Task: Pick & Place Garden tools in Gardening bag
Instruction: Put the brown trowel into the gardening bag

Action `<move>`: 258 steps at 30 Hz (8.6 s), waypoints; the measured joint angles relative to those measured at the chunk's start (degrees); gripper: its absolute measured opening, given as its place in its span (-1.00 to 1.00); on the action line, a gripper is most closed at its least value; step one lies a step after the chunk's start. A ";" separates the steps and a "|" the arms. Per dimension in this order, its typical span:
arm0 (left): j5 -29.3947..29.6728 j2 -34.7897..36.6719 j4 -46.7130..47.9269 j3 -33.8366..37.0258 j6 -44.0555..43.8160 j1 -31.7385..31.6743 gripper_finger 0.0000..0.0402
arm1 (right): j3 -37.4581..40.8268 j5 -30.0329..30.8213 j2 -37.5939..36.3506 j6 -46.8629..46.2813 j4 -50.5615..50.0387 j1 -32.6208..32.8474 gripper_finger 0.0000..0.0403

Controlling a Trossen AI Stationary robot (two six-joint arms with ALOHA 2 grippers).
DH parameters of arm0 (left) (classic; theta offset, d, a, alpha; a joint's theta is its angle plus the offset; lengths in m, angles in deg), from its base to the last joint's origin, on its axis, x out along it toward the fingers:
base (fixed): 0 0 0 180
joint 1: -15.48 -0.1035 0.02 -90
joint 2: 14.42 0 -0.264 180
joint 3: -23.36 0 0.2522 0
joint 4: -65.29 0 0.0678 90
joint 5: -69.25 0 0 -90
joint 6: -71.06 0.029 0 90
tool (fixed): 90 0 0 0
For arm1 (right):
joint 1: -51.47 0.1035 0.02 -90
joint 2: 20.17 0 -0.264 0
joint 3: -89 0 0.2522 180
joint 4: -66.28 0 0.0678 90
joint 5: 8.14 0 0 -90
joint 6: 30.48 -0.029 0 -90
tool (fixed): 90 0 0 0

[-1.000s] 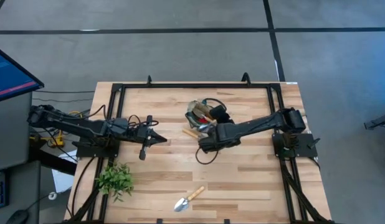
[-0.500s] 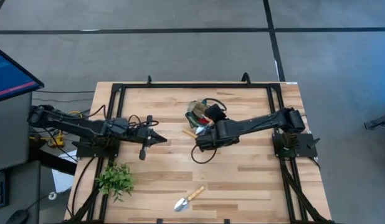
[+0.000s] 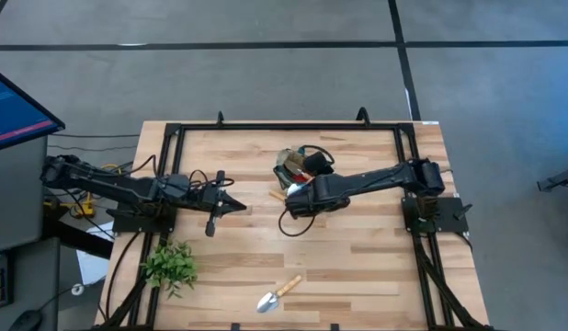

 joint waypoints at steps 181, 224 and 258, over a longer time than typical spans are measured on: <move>-4.68 -21.71 -19.21 -12.12 -9.17 -12.33 -1.00 | 1.89 -7.91 -19.03 -31.86 7.09 8.95 -0.99; -7.50 -9.51 -59.64 17.73 -7.58 -11.41 -1.00 | 49.44 -38.83 -2.02 -29.78 174.75 -1.40 -1.00; -9.57 -8.92 -61.55 17.68 -7.98 -11.41 -0.99 | 47.69 -45.54 -5.10 -27.25 175.71 -2.99 0.11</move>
